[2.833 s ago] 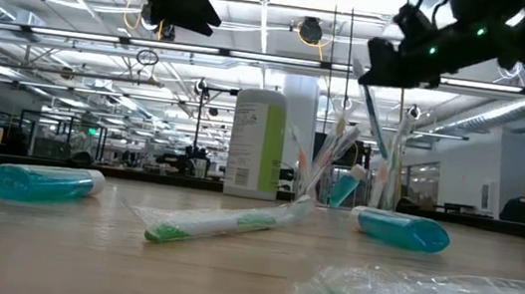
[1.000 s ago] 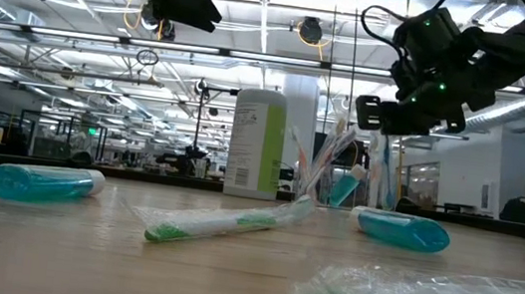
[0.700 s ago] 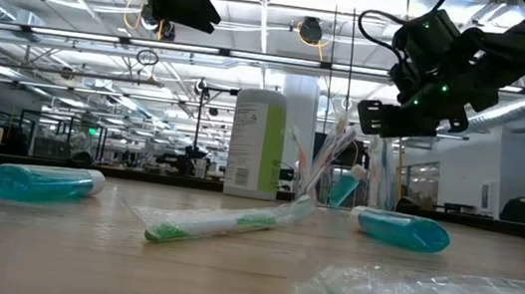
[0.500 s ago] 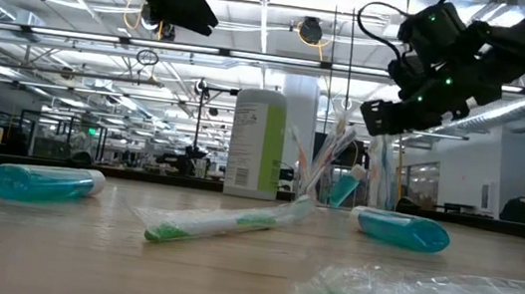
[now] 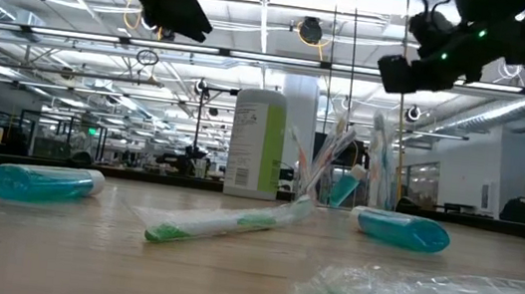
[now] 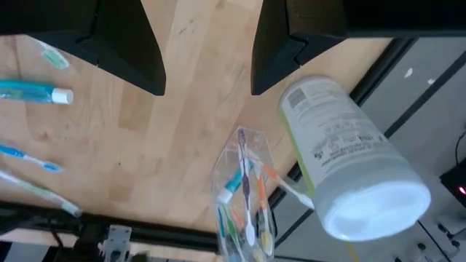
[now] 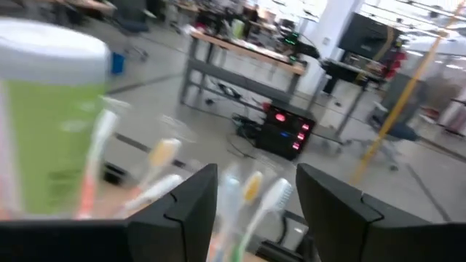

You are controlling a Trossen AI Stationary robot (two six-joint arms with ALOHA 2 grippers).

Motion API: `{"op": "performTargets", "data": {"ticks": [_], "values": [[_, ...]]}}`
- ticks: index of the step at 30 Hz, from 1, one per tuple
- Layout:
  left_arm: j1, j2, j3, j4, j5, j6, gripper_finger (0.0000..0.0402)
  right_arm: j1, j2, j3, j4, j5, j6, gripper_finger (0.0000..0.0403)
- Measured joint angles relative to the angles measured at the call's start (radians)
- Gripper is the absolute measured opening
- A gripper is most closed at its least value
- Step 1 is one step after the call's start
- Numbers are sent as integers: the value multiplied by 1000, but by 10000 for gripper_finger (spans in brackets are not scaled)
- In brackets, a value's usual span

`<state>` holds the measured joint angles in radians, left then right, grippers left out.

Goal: Pick & Place toothbrushing station
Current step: Put the orange toothbrush into the transparent organizer

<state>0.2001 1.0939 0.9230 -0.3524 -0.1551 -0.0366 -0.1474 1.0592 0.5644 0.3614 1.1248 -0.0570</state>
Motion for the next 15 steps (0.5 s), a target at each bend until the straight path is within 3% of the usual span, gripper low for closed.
{"op": "performTargets", "data": {"ticks": [6, 12, 15], "values": [[0, 0, 0, -30, 3, -90, 209, 121, -31, 0, -6, -44, 18, 180], [0, 0, 0, -107, 79, -208, 209, 184, -31, 0, 10, -363, -139, 173], [0, 0, 0, -185, 106, -304, 209, 189, -31, 0, 22, -486, -142, 170]]}}
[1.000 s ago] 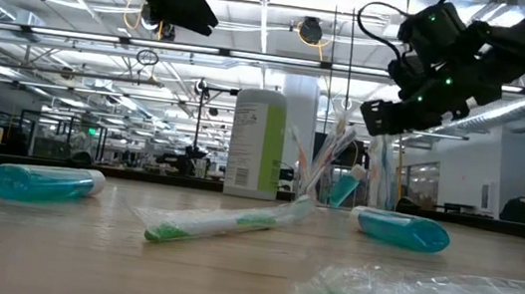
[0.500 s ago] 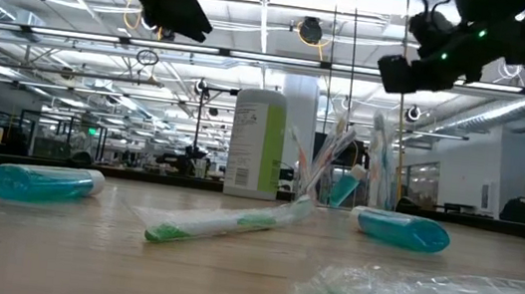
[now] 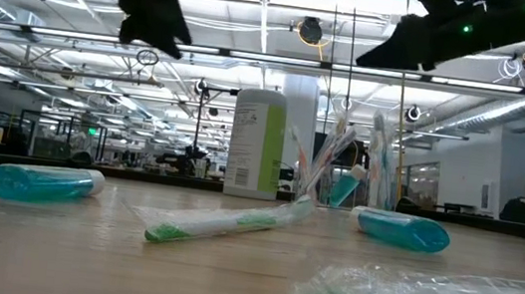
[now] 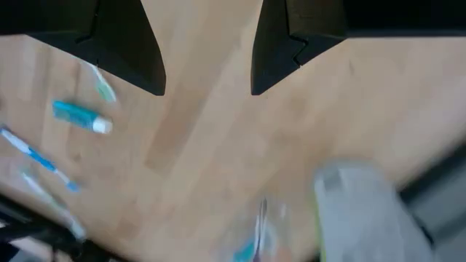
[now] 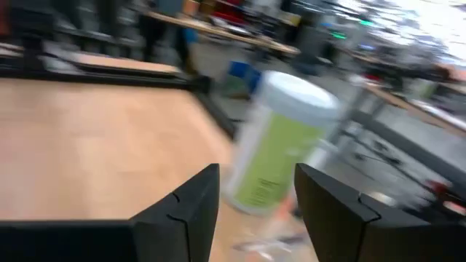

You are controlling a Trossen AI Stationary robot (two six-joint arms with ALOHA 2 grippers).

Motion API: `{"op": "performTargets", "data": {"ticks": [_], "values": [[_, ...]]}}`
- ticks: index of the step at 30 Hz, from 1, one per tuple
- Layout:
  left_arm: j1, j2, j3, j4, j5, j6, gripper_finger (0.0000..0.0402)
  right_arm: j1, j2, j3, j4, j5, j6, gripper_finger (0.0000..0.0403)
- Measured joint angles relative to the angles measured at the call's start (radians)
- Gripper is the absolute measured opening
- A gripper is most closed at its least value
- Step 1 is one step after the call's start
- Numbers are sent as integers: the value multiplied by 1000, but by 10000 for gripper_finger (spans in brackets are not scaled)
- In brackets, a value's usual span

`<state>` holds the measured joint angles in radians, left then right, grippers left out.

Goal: Pick & Place toothbrushing station
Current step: Put the orange toothbrush into the transparent organizer

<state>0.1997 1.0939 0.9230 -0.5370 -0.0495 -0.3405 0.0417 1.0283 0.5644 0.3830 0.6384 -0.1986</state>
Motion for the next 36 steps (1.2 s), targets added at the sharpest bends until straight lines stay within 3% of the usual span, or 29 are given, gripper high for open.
{"op": "performTargets", "data": {"ticks": [3, 9, 18, 22, 26, 31, 36], "values": [[-8, 0, 0, -101, 22, -99, 209, 0, 0, 0, 1, -87, -1, 169], [-95, 0, 0, -341, 51, -324, 209, 0, 0, 0, 1, -91, -4, 169], [-414, 48, 0, -489, 79, -774, 209, -1, 0, 0, 2, -90, 3, 165], [-500, 104, 1, -487, 121, -777, 209, -1, 0, 0, 3, -90, 3, 165], [-517, 182, 0, -488, 226, -793, 209, -1, 0, 0, 35, -90, 3, 165], [-536, 280, 0, -486, 284, -821, 209, -2, 0, 0, 111, -90, -16, 165], [-597, 345, 0, -478, 261, -891, 209, -23, 0, 0, 148, -90, -45, 164]]}}
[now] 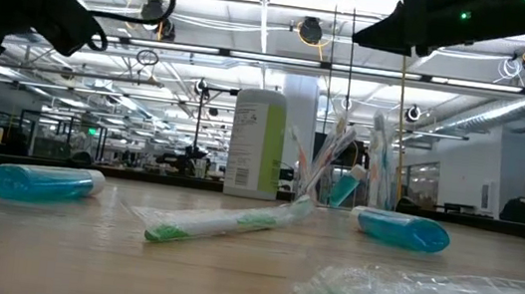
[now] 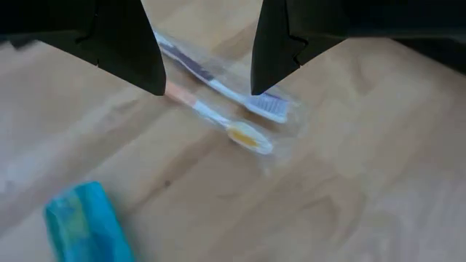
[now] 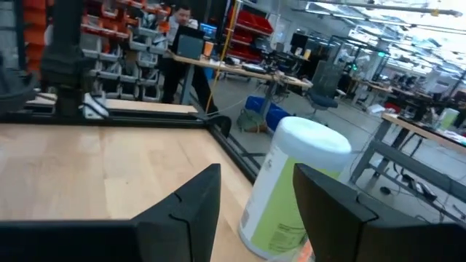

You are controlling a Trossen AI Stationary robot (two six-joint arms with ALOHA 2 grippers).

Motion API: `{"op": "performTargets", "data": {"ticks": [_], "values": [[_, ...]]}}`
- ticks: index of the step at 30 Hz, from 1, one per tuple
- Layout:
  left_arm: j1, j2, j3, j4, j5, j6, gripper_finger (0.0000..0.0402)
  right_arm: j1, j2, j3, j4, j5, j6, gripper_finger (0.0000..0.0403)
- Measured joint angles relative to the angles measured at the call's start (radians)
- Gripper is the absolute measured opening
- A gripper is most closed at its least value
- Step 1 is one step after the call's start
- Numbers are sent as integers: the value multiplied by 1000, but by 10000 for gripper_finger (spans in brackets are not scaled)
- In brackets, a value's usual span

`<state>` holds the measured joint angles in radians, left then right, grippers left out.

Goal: Pick & Place toothbrushing station
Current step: Put the orange toothbrush into the transparent organizer

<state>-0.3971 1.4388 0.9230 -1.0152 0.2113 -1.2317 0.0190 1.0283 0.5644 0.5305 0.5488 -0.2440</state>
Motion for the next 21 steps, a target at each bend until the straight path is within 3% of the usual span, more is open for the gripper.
{"op": "performTargets", "data": {"ticks": [6, 11, 17, 21], "values": [[-96, 4, -5, 34, -96, -122, 209, -38, 0, 0, 94, 0, -10, 164], [-159, 3, -89, 152, -134, -279, 209, -73, 0, 0, 219, 0, -27, 164], [-177, 4, -206, 312, -240, -420, 209, -97, 0, 0, 266, 0, -28, 164], [-178, 3, -243, 319, -239, -430, 209, -110, 0, 0, 267, -1, -30, 164]]}}
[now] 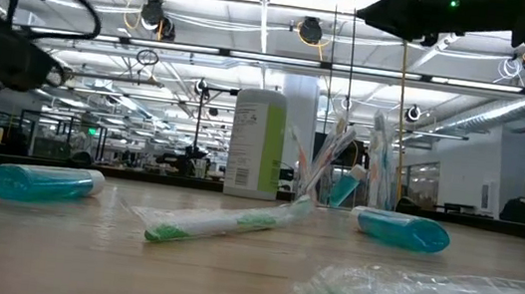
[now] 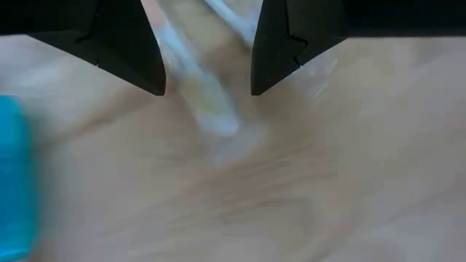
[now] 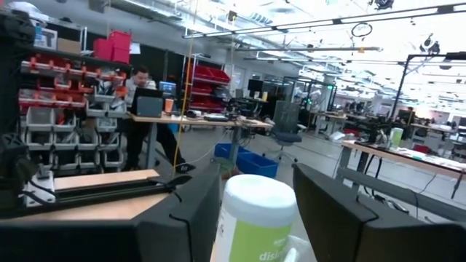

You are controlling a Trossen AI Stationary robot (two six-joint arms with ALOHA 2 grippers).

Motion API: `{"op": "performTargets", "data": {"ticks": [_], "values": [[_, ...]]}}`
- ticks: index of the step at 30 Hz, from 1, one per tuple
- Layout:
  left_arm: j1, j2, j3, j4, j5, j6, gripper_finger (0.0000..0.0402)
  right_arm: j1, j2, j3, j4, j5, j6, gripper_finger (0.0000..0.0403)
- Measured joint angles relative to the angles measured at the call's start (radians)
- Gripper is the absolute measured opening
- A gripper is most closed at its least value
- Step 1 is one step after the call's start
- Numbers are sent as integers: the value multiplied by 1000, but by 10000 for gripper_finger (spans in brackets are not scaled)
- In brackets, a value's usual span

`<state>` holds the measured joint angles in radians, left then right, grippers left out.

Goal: Pick & Place toothbrushing station
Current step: Put the orange toothbrush into the transparent organizer

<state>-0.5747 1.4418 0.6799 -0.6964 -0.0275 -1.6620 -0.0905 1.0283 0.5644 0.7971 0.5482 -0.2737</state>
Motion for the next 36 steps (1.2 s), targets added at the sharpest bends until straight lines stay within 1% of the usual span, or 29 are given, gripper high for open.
{"op": "performTargets", "data": {"ticks": [5, 7, 9, 14, 16, 18, 20, 22, 26, 28, 30, 31, 33, 34, 36], "values": [[0, -4, -26, 38, 5, 3, 208, -8, 0, 0, 0, 0, 4, 164], [0, -4, -27, 42, -5, 12, 199, -8, 0, 0, -1, 0, 21, 164], [6, -4, -29, 45, -16, 26, 178, -8, 0, 0, -3, -1, 26, 164], [47, -3, -28, 37, -11, 13, 104, -8, 0, 0, -31, -1, 46, 164], [59, -2, -20, 39, -54, 15, 80, -8, 0, 0, -31, -1, 61, 164], [76, -11, -20, 55, -164, 16, 60, -8, 0, 0, -31, -1, 76, 164], [94, -22, -17, 103, -233, 21, 44, -8, 1, 0, -32, -1, 84, 164], [116, -40, -17, 147, -263, 61, 31, -8, 1, 0, -32, -1, 96, 164], [171, -108, -10, 186, -380, 177, 13, -7, 1, 0, -52, -3, 116, 164], [209, -136, 3, 174, -433, 264, 10, -7, 1, 0, -55, -3, 117, 164], [248, -181, 25, 182, -522, 372, 13, -6, 1, 0, -72, -3, 119, 164], [268, -201, 42, 215, -571, 436, 16, -7, 1, 0, -77, -3, 128, 164], [316, -228, 67, 314, -655, 619, 24, -6, 1, 0, -76, -3, 145, 164], [338, -240, 75, 374, -668, 717, 27, -6, 0, 0, -77, -3, 152, 164], [388, -251, 93, 536, -655, 923, 30, -6, 1, 0, -84, -4, 157, 164]]}}
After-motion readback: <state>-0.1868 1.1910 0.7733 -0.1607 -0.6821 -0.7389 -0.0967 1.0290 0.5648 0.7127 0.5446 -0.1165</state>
